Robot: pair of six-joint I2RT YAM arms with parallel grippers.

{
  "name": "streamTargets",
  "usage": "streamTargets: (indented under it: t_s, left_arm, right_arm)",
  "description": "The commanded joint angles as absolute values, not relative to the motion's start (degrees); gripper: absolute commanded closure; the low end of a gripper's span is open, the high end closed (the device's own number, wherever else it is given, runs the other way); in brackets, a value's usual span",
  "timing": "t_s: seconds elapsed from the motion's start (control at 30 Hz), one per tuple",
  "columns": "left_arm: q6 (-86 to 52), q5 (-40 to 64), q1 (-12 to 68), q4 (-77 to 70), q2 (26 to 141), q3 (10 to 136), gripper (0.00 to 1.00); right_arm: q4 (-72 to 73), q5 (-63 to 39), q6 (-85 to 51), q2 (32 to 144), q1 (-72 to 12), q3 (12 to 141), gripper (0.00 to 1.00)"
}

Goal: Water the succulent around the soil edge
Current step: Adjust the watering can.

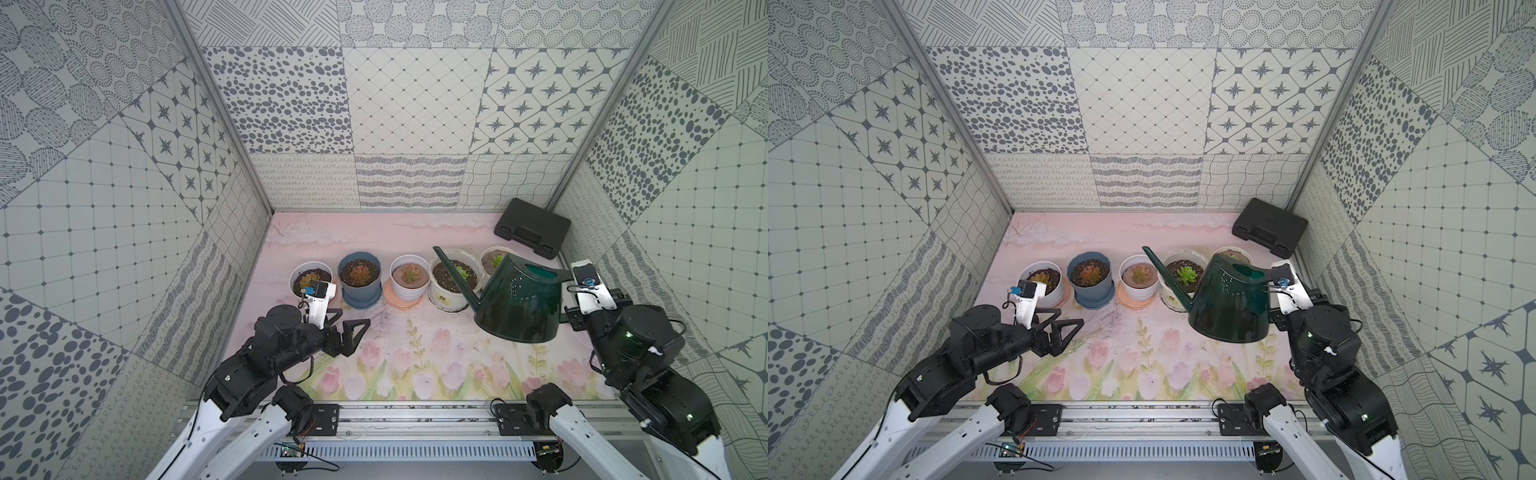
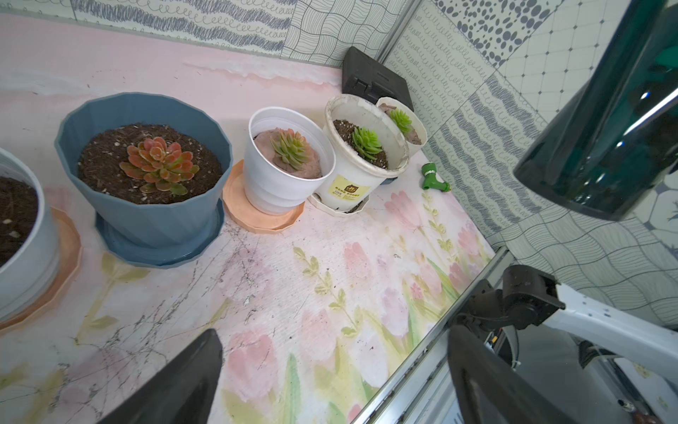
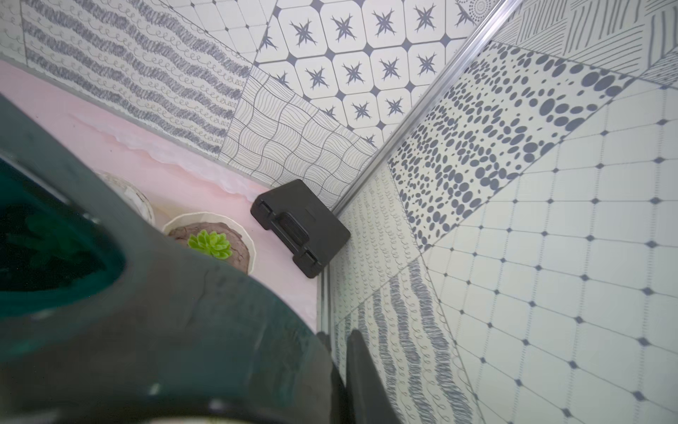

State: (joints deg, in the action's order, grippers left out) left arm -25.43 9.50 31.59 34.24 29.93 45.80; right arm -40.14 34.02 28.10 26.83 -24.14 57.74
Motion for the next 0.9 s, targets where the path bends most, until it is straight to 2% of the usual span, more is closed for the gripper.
streamTargets:
  t_s: [0.0,0.17,0.37,0.5,0.7,0.87]
  left_arm:
    - [-39.45,11.8,31.76,16.14,36.76,47.84,0.01]
    - [-42.88,8.65,36.49,1.39,48.5,51.16,0.01]
    - [-39.46,2.17,43.99,-9.18,60.33,57.77,0.01]
    - [-35.96,0.48,48.63,-14.09,61.94,57.56,0.03]
    - [-25.79,-7.67,57.9,-22.0,59.26,51.16,0.14]
    - [-25.22,-8.43,58.58,-23.73,57.98,50.06,0.22]
  right_arm:
    - [-10.7,31.42,28.61,25.58,-24.19,52.02,1.0]
    - [0.86,30.34,31.44,25.92,-24.26,46.96,1.0]
    - [-0.06,22.04,29.13,23.94,-24.17,44.18,1.0]
    - [-0.92,16.94,27.2,22.61,-24.27,41.7,1.0]
    - [-2.02,18.24,24.25,23.37,-24.25,41.8,1.0]
    - [-1.89,21.29,25.3,24.91,-24.33,42.53,1.0]
